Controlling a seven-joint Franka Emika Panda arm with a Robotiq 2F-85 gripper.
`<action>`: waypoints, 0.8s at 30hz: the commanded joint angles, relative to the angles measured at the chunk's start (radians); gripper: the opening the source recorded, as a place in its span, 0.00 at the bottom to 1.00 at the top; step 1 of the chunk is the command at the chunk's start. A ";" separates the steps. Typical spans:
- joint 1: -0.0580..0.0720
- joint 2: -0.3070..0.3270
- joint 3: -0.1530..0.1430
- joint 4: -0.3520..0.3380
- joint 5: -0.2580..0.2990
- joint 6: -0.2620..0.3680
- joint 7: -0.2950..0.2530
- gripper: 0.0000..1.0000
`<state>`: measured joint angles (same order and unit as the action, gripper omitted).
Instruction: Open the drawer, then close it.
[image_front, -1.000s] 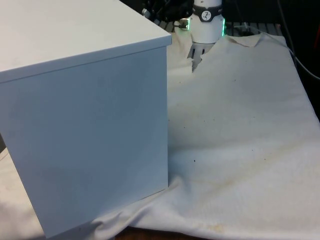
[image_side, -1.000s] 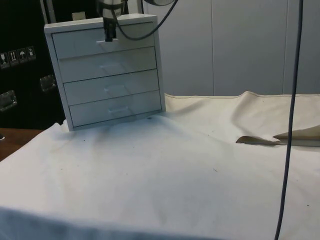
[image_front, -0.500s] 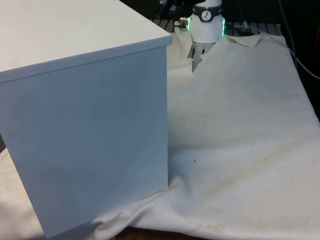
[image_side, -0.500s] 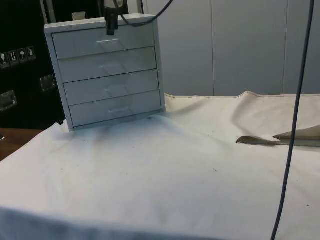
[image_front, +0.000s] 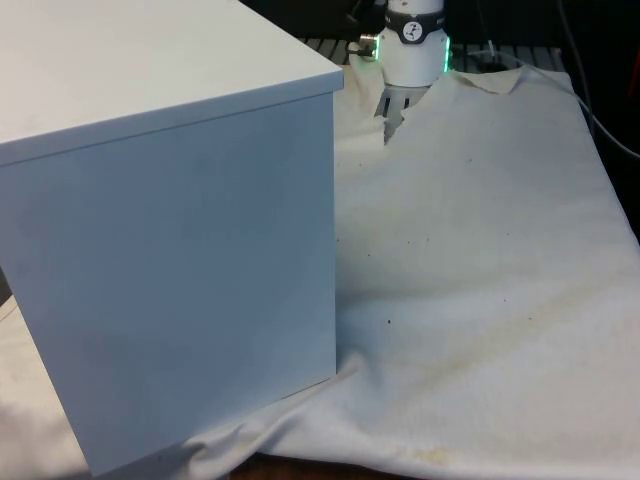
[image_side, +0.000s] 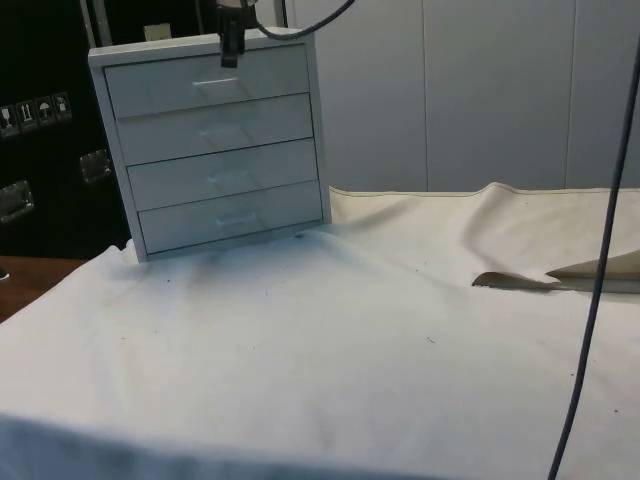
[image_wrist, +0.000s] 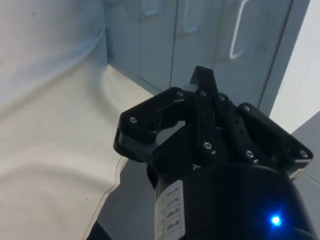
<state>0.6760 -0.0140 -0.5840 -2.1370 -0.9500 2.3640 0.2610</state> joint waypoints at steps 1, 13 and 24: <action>0.003 -0.014 0.006 -0.008 -0.019 -0.011 0.019 0.00; -0.003 -0.047 0.050 -0.035 -0.019 -0.055 0.051 0.00; -0.006 -0.040 0.048 -0.029 -0.020 -0.058 0.046 0.49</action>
<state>0.6710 -0.0560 -0.5350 -2.1690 -0.9630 2.3080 0.3070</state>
